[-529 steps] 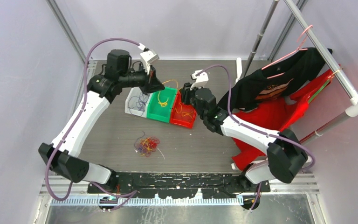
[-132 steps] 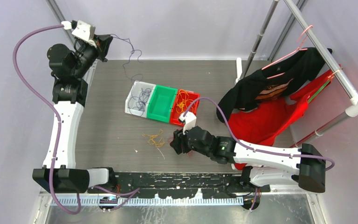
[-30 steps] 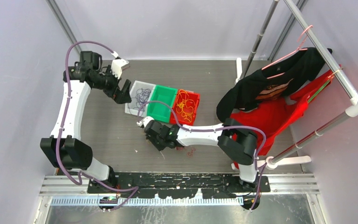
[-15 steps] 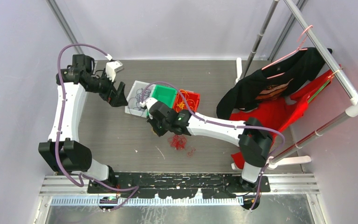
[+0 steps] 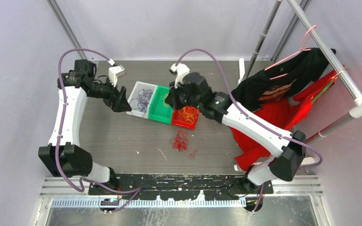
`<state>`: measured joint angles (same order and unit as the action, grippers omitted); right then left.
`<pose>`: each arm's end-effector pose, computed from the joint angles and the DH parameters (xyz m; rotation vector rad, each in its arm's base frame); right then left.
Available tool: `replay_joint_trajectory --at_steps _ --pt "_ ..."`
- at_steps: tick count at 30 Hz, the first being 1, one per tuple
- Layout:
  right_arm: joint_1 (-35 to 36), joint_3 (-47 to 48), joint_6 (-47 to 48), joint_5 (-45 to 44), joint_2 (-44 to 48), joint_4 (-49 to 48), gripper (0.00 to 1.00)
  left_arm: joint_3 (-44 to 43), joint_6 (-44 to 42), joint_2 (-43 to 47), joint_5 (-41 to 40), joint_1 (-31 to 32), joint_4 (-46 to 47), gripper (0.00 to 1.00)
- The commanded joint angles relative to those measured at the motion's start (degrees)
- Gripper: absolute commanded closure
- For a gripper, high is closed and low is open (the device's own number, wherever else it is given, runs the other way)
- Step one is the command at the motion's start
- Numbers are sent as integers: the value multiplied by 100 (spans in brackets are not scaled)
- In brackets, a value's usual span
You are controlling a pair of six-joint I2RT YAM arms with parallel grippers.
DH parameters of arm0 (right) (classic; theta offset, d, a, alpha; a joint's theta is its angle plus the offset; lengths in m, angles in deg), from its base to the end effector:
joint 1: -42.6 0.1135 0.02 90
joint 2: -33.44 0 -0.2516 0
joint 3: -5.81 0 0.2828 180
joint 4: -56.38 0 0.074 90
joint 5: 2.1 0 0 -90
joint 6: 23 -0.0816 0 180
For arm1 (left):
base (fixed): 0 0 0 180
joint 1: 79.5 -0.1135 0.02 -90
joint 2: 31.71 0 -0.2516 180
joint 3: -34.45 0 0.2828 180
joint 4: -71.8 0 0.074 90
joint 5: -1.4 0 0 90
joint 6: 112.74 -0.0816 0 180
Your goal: Untangle the cables
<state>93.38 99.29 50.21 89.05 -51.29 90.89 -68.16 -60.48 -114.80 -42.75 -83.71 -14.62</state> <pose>0.2621 0.3237 0.3394 -0.6283 2.0103 0.7528 0.3111 -0.0358 0.3374 0.8853 2.2240 -0.7673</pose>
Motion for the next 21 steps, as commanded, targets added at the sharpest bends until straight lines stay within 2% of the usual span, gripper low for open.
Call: replay_joint_trajectory --at_steps 1,4,8,12,18,21 --pt "-497 276 -237 133 296 32 99 75 -170 181 463 -19 -183 19" --pt "-801 309 -284 0 278 177 99 78 -191 172 466 -19 -239 19" --pt "-1097 224 -255 -228 142 243 99 77 -181 225 392 -19 -236 13" --pt "-1261 101 -228 -415 -107 247 99 47 -166 290 313 -19 -213 0" --pt "-1387 -89 -244 -383 -417 -11 98 15 -157 347 296 -19 -251 0" --pt "-1393 -77 -218 -379 -546 -16 89 -18 -151 368 288 -19 -273 1"
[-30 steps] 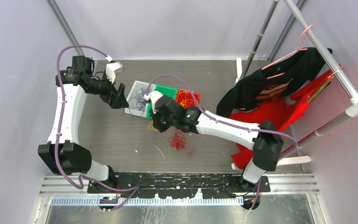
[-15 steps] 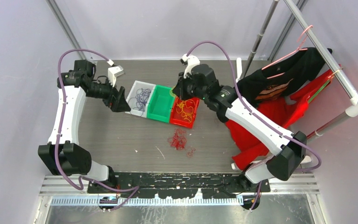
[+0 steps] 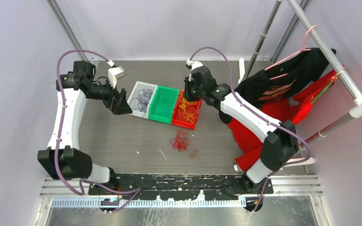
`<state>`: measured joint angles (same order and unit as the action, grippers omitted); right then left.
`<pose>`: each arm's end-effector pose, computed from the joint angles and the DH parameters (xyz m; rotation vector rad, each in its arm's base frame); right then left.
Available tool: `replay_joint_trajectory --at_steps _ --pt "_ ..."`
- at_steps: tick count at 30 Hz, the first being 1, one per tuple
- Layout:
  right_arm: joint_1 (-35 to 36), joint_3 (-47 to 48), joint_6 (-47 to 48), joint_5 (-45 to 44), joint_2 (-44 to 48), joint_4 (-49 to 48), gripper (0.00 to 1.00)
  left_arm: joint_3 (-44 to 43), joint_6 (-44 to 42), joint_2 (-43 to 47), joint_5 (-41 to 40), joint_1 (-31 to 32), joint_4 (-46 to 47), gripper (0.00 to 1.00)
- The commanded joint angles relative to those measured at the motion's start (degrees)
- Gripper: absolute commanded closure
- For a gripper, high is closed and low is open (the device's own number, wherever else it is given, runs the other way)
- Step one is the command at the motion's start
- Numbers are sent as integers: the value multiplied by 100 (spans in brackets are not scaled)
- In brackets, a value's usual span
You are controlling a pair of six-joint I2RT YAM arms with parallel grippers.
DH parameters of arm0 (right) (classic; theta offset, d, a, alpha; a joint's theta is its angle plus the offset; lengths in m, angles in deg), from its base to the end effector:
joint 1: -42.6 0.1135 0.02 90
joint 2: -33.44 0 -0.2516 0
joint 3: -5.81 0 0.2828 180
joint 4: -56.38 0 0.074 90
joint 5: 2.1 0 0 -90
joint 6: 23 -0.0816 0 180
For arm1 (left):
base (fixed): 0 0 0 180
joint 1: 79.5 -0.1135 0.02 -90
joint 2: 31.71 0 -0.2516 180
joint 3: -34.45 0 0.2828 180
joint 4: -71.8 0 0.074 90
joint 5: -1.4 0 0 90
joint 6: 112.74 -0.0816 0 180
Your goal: Untangle the cables
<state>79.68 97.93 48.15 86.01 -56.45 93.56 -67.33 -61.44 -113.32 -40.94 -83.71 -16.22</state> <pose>0.3444 0.2569 0.2870 -0.3340 2.2025 0.5119 0.3010 -0.0383 0.3405 0.8994 2.2053 -0.8055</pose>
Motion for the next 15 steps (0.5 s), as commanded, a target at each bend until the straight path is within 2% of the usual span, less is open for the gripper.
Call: replay_joint_trajectory --at_steps 1,3,6,9,12,15 --pt "-24 75 7 -75 -63 -262 84 -106 -51 215 106 -19 -117 1" --pt "-25 116 60 -155 -86 -208 66 -131 -56 231 105 -24 -141 1" --pt "-21 159 159 -320 33 -182 58 -157 -59 245 74 -22 -158 1" --pt "-23 185 326 -548 202 -100 43 -171 -62 239 52 -21 -151 0" --pt "8 159 429 -590 374 49 40 -210 -36 208 51 -20 -173 1" --pt "384 26 611 -801 509 247 39 -231 -35 206 76 -20 -187 0"
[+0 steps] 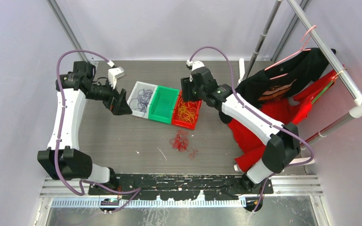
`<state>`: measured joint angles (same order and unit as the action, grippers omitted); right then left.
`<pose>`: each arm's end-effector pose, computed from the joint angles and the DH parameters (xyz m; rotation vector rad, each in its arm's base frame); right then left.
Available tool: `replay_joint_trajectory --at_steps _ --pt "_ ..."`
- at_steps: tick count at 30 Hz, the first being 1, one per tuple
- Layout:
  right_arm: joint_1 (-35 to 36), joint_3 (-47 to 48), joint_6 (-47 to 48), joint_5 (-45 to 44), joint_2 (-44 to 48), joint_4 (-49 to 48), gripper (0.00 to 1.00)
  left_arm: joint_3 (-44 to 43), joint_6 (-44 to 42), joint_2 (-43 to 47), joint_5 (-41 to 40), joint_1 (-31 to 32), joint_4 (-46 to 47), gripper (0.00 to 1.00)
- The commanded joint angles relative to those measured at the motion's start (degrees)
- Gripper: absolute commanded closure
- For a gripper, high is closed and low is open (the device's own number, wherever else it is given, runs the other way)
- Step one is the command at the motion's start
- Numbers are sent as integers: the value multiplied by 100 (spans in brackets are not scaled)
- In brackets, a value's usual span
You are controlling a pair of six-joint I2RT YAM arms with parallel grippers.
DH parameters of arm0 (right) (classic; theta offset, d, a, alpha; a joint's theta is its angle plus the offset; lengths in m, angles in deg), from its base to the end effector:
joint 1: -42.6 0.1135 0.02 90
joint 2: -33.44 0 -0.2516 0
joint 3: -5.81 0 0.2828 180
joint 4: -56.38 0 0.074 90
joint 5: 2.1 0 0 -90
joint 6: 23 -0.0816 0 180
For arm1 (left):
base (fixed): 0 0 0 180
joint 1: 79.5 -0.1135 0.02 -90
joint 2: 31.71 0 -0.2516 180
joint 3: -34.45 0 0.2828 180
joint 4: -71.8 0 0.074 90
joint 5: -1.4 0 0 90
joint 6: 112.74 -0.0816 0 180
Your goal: Untangle the cables
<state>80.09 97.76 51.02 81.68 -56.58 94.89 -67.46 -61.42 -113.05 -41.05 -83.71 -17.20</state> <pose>0.3444 0.2530 0.2822 -0.3567 2.2052 0.3971 0.2980 -0.0384 0.3416 0.8964 2.2152 -0.8106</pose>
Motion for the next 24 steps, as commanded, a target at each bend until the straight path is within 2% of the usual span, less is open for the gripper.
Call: replay_joint_trajectory --at_steps 1,3,8,12,14,19,24 --pt "598 -53 462 -510 536 195 39 -218 -35 189 90 -19 -83 0" --pt "1090 -273 620 -723 486 364 39 -218 -22 192 92 -21 -90 0" --pt "1981 -1114 339 -708 351 359 39 -168 -31 208 79 -19 -125 0" --pt "2324 -1547 45 -773 212 175 39 -120 -85 268 79 -20 -177 1" --pt "2358 -1641 -43 -784 92 80 44 -96 -86 297 86 -18 -174 1" --pt "2359 -1760 -89 -766 -112 -497 64 33 -145 368 245 -19 -222 0" --pt "2359 -1315 -169 -360 -21 -727 98 140 -230 347 339 -19 -365 6"
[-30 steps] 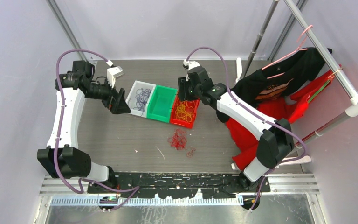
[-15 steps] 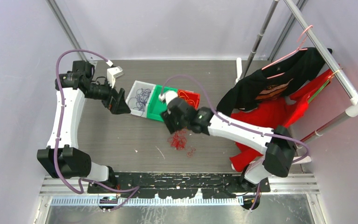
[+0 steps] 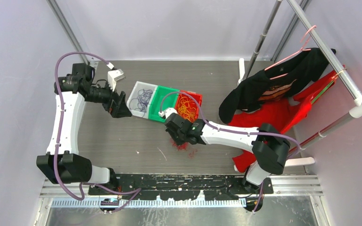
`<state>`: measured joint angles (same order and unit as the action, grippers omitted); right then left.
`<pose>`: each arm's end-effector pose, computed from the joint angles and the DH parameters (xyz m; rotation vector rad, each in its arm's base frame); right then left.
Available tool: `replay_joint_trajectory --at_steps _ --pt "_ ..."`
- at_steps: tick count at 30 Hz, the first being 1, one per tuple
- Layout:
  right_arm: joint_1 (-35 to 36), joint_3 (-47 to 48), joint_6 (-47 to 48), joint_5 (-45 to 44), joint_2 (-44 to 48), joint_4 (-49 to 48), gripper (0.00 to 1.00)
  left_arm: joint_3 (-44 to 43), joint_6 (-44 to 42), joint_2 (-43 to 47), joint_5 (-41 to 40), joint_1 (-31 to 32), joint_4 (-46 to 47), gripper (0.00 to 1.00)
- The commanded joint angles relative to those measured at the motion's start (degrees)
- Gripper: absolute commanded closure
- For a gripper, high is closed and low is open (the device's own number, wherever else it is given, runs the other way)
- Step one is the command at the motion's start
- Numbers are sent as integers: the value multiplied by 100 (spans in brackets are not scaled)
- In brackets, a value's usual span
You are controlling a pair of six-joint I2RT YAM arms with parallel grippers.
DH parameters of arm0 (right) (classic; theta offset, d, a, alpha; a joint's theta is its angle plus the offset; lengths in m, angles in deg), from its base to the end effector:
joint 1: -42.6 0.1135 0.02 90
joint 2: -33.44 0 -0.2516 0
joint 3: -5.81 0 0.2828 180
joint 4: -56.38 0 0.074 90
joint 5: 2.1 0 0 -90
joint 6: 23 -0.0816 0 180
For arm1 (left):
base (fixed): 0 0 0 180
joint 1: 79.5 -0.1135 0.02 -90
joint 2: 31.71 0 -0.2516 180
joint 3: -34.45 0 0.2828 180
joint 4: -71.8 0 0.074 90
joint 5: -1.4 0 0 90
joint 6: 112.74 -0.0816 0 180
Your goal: Untangle the cables
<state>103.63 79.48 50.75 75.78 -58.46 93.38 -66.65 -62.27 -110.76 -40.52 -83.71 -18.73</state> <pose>0.2013 0.3282 0.1502 -0.8843 2.3670 0.2843 0.2852 -0.0399 0.3471 0.9116 2.2001 -0.8143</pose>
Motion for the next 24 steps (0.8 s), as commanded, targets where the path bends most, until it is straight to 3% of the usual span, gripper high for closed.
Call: replay_joint_trajectory --at_steps 1,9,16,24 --pt "5 588 -223 350 236 -622 99 88 -188 99 323 -23 -264 7" --pt "99 878 -790 1040 694 -1057 99 406 -595 55 863 -19 -553 22" --pt "113 1002 -958 1080 673 -1278 99 825 -1502 54 1593 39 -1245 24" --pt "111 1009 -1253 1142 494 -1668 99 1669 -1331 242 1854 691 -775 27"
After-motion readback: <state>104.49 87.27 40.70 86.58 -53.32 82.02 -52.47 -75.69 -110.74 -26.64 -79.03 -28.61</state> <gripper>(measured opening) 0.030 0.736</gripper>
